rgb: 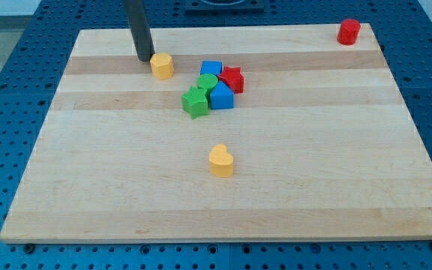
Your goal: Move the yellow hexagon diagonal to the green star
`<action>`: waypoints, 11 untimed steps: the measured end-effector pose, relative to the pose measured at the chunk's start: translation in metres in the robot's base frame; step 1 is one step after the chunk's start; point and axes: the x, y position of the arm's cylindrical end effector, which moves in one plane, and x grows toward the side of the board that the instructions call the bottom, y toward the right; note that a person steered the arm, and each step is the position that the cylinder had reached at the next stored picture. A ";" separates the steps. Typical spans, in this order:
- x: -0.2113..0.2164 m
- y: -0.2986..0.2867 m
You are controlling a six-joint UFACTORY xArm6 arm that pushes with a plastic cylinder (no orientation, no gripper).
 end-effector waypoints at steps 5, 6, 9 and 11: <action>-0.010 0.042; 0.003 0.042; 0.080 0.032; 0.136 0.018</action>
